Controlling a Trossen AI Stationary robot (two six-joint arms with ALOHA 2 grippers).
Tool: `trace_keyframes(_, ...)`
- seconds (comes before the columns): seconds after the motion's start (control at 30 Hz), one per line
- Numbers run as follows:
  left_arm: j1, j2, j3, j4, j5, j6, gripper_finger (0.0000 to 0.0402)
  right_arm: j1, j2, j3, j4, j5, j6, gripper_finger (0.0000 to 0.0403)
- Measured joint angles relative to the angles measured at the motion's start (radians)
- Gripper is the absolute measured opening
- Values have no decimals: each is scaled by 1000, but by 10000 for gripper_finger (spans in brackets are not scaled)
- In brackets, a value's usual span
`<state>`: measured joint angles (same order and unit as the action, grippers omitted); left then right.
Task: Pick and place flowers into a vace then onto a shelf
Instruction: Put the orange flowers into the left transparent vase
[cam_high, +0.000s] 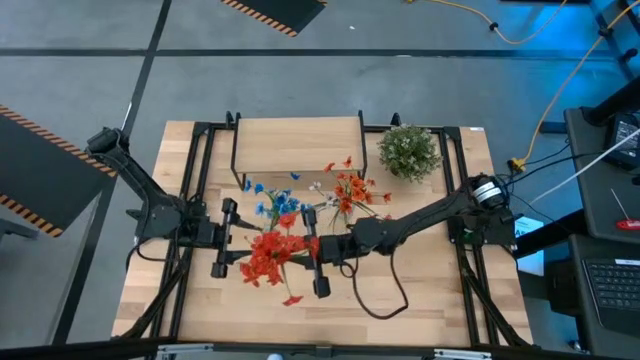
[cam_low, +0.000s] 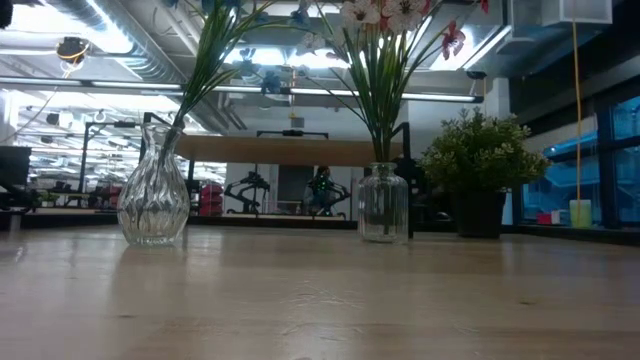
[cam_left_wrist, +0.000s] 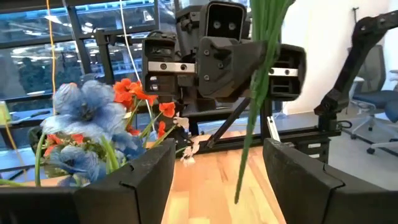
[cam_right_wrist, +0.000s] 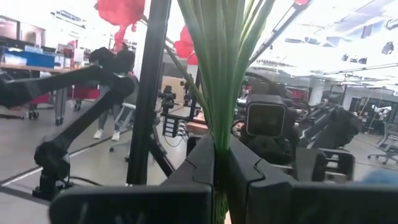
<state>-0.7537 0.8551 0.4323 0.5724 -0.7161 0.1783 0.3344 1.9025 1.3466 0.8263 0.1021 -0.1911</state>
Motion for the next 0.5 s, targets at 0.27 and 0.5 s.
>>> trace_keyframes(0.27,38,77,61,2,61,-26,238,-5,37,33,-1,1,6,11)
trace_keyframes(0.5,80,157,111,1,117,-37,237,-5,37,34,0,1,7,11)
